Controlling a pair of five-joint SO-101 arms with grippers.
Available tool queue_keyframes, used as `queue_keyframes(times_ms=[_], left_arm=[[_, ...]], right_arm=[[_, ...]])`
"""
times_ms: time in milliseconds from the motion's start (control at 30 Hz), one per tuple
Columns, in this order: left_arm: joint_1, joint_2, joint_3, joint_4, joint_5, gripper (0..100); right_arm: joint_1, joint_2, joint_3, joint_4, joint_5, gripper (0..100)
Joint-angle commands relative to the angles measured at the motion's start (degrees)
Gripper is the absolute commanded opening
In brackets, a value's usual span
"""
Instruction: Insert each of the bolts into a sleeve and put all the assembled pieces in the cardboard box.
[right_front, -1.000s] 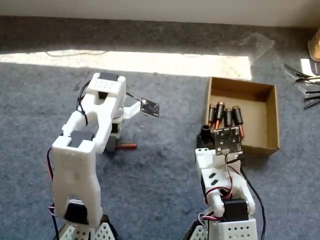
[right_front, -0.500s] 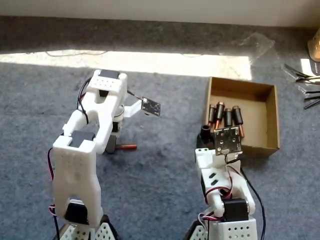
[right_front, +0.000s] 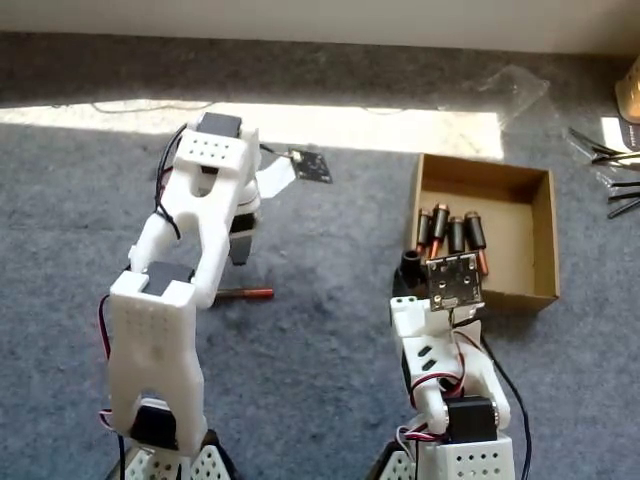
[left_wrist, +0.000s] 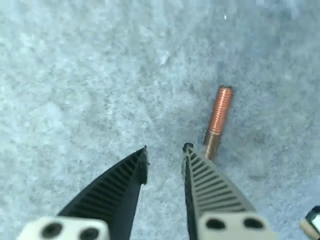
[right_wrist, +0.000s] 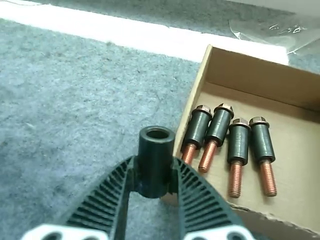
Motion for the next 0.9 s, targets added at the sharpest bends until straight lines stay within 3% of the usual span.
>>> queue_keyframes(times_ms=[0, 333, 667, 867], left_arm=[[2.2, -3.0, -4.4, 1.1, 14.6, 12], [1.9, -20.4, -6.4, 1.1, 41.1, 12], [1.6, -29.8, 9.9, 0.7, 61.8, 12], [2.8, -31.4, 8.8, 1.5, 77.3, 12]], right_arm=[[0.4, -0.6, -0.8, -1.9, 0.8, 0.5], [0.4, -0.6, -0.8, -1.9, 0.8, 0.5], [0.4, -0.6, -0.1, -1.9, 0.8, 0.5], [-1.1, -0.6, 0.0, -2.0, 0.8, 0.5]])
